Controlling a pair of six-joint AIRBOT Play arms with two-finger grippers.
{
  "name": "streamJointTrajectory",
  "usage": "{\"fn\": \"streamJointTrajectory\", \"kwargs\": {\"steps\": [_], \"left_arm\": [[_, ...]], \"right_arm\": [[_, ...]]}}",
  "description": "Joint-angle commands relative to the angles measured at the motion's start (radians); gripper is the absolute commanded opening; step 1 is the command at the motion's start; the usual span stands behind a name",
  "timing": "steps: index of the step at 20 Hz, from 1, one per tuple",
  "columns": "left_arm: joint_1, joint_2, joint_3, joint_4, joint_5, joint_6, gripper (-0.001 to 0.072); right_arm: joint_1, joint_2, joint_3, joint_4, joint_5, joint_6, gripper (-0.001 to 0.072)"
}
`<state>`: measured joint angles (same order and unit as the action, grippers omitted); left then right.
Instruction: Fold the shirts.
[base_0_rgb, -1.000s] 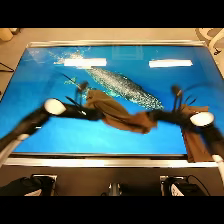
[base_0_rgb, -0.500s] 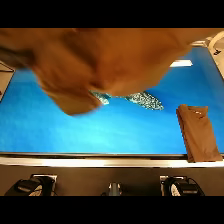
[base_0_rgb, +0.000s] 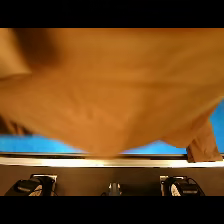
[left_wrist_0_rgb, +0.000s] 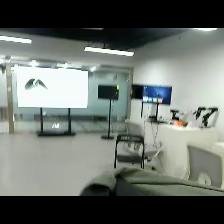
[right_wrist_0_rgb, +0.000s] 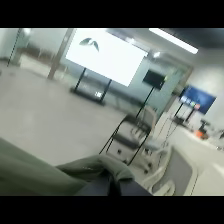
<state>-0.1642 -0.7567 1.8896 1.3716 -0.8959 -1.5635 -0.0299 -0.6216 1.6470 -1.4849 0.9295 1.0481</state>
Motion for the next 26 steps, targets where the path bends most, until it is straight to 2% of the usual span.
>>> {"fn": "streamJointTrajectory", "kwargs": {"steps": [1, 3, 5, 8, 11, 13, 16, 20, 21, 22, 23, 24, 25, 26], "left_arm": [[0.002, -0.051, -0.088, 0.090, -0.174, -0.032, 0.0022], [0.002, -0.096, -0.208, 0.143, -0.213, -0.031, 0.0023], [0.007, -0.147, -0.346, 0.178, -0.203, -0.036, 0.0024], [0.045, -0.279, -0.521, 0.177, -0.105, -0.128, 0.0024], [0.097, -0.460, -0.541, 0.169, -0.051, -0.200, 0.0024], [0.122, -0.561, -0.541, 0.113, -0.032, -0.202, 0.0024], [0.132, -0.675, -0.541, 0.023, -0.031, -0.200, 0.0025], [0.114, -0.773, -0.541, -0.069, -0.098, -0.188, 0.0029], [0.113, -0.785, -0.541, -0.089, -0.134, -0.187, 0.0096], [0.115, -0.789, -0.539, -0.107, -0.204, -0.158, 0.0393], [0.126, -0.787, -0.531, -0.103, -0.309, -0.084, 0.0608], [0.144, -0.782, -0.530, -0.094, -0.418, -0.022, 0.0592], [0.172, -0.771, -0.537, -0.078, -0.517, 0.016, 0.0590], [0.208, -0.743, -0.564, -0.083, -0.572, 0.035, 0.0549]], "right_arm": [[0.000, -0.106, 0.002, -0.029, 0.352, -0.042, 0.0023], [0.001, -0.234, -0.022, -0.028, 0.508, -0.050, 0.0023], [0.001, -0.368, -0.078, -0.015, 0.525, -0.048, 0.0022], [0.002, -0.601, -0.153, 0.062, 0.228, 0.004, 0.0023], [0.002, -0.807, -0.153, 0.332, -0.055, 0.029, 0.0023], [0.002, -0.911, -0.153, 0.468, -0.152, 0.029, 0.0023], [0.002, -1.007, -0.153, 0.538, -0.175, 0.030, 0.0024], [0.004, -1.059, -0.153, 0.549, -0.058, 0.029, 0.0026], [0.003, -1.061, -0.152, 0.548, -0.055, 0.027, 0.0099], [-0.002, -1.055, -0.152, 0.550, -0.037, 0.025, 0.0327], [-0.018, -1.040, -0.148, 0.548, 0.008, 0.000, 0.0575], [-0.041, -1.019, -0.147, 0.544, 0.059, -0.048, 0.0602], [-0.074, -0.996, -0.147, 0.523, 0.124, -0.068, 0.0602], [-0.112, -0.975, -0.147, 0.499, 0.206, -0.071, 0.0579]]}}
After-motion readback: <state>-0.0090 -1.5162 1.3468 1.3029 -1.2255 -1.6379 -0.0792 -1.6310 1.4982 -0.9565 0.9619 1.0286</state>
